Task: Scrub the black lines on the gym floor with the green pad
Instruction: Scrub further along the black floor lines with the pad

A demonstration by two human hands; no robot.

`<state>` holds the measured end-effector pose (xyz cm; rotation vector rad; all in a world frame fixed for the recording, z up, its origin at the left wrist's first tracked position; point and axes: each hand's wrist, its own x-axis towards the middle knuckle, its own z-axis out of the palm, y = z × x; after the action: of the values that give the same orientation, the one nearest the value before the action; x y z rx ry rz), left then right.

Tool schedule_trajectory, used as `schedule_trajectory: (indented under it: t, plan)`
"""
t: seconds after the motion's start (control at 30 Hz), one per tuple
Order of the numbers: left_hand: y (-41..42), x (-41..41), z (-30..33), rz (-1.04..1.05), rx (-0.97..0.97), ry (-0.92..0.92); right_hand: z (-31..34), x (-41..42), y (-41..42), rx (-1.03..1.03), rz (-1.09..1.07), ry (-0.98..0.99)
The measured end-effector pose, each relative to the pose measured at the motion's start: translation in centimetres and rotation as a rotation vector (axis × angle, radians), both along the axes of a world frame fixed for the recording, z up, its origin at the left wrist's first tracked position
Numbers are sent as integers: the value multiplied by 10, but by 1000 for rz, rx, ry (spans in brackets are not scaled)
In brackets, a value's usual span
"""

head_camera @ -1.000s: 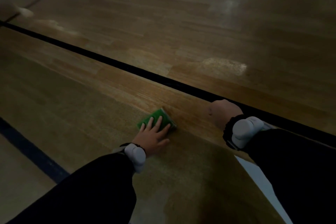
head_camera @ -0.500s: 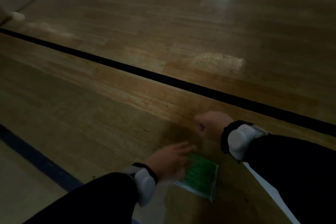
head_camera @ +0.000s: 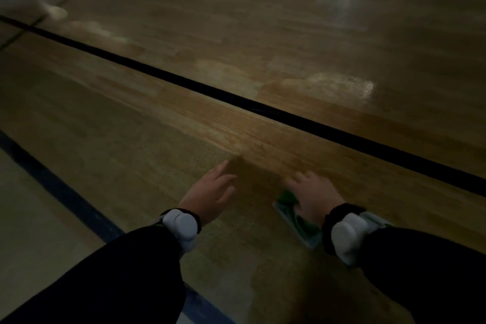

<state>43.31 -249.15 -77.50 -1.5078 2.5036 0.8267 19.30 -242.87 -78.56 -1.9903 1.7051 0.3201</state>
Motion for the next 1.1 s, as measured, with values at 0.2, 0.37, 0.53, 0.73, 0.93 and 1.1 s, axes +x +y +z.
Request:
schedule_trajectory:
  t: [0.2, 0.37, 0.53, 0.73, 0.93, 1.1]
  plan:
    - [1, 18, -6, 97, 18, 13, -6, -15, 2, 2, -166, -29]
    - [1, 17, -7, 132, 50, 11, -4, 10, 21, -9, -49, -55]
    - [2, 4, -5, 121, 29, 38, 5, 71, 61, 127, 268, -243]
    - [7, -2, -4, 93, 41, 39, -9, 118, 88, 165, 459, -334]
    - [8, 10, -5, 113, 44, 30, -12, 101, 65, 129, 385, -262]
    - [9, 26, -5, 142, 45, 3, -8, 61, 17, 32, 45, -231]
